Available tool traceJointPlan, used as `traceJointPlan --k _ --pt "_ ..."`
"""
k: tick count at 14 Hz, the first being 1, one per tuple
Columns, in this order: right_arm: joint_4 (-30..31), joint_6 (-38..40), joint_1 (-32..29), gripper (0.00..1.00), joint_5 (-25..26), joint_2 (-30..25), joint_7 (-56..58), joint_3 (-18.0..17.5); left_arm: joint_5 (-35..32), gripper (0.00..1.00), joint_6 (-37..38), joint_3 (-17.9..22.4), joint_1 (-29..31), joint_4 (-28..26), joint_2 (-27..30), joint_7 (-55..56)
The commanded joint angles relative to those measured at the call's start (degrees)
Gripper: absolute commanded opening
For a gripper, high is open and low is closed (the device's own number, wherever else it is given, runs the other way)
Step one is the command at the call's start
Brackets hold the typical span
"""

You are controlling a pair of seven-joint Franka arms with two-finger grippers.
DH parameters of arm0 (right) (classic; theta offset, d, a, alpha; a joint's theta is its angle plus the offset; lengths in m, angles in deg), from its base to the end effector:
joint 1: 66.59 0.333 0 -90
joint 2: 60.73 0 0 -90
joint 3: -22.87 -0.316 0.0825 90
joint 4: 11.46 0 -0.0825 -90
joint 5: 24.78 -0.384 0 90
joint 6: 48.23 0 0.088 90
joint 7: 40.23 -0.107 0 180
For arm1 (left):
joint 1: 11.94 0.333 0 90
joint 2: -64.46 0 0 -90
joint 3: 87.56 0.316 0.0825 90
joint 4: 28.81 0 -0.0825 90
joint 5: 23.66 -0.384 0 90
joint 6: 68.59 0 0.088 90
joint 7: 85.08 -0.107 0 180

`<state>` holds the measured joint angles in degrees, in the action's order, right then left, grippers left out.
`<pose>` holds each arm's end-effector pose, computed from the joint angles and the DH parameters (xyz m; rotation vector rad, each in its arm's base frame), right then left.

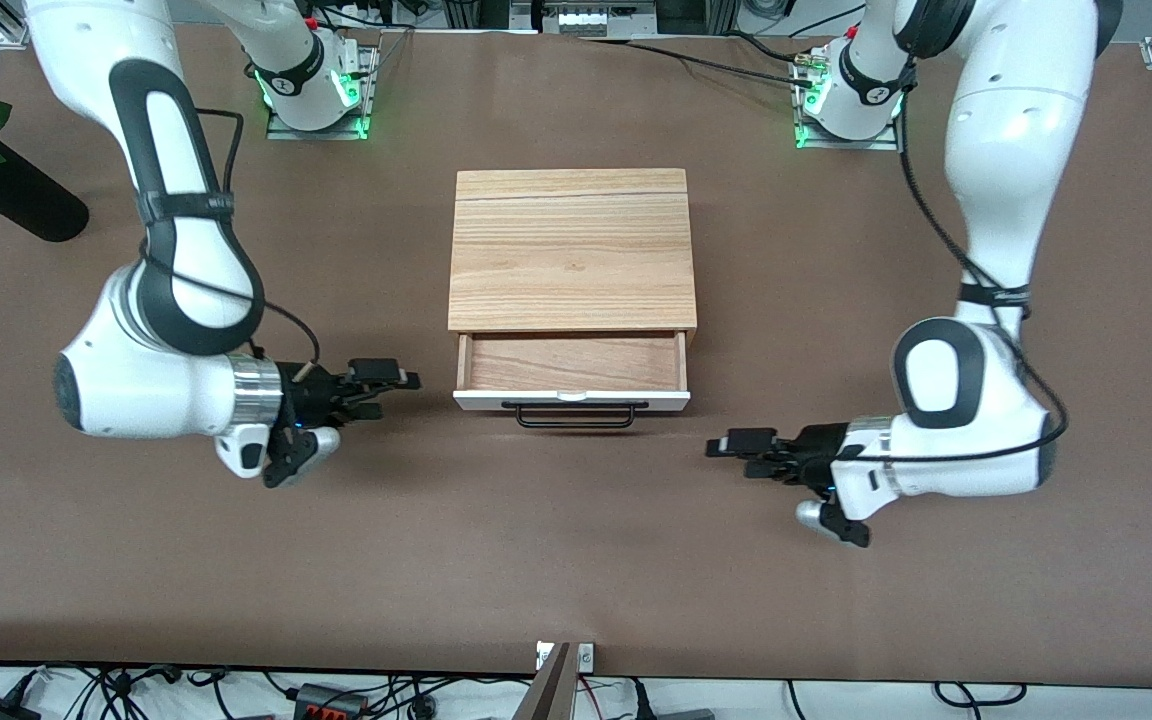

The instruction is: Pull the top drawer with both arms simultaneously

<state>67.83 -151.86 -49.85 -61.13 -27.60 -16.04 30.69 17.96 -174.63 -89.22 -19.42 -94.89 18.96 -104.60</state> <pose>0.6844 0.1765 0.3773 -2.5476 -0.5098 0.0939 0.7388 -0.1650 0.3358 2.4103 -0.2999 -0.0344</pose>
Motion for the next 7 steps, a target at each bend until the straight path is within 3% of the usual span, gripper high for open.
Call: traceJointPlan --k 1,2,3,5,7 --pt "1.0 2.9 0.5 1.0 16.7 -5.8 -4.0 0.9 -5.8 1.0 3.5 -0.3 3.3 -0.8 2.7 0.0" --pt "1.0 5.3 1.1 1.0 26.1 -7.8 -7.3 1.4 -7.8 1.0 3.6 0.0 2.5 -1.9 5.5 0.2" --pt "1.0 10.2 1.1 1.0 34.8 -8.9 -10.3 1.2 -14.3 1.0 3.6 -0.5 2.4 -2.0 7.5 1.0" --pt "0.9 15.4 2.1 1.0 47.6 -11.0 -12.8 1.5 -22.6 1.0 6.6 -0.6 2.6 -2.6 11.3 3.3" --pt "-0.9 16.1 0.8 1.0 48.4 -14.6 -12.8 1.9 -26.6 1.0 12.4 0.2 3.3 -2.5 14.5 3.5"
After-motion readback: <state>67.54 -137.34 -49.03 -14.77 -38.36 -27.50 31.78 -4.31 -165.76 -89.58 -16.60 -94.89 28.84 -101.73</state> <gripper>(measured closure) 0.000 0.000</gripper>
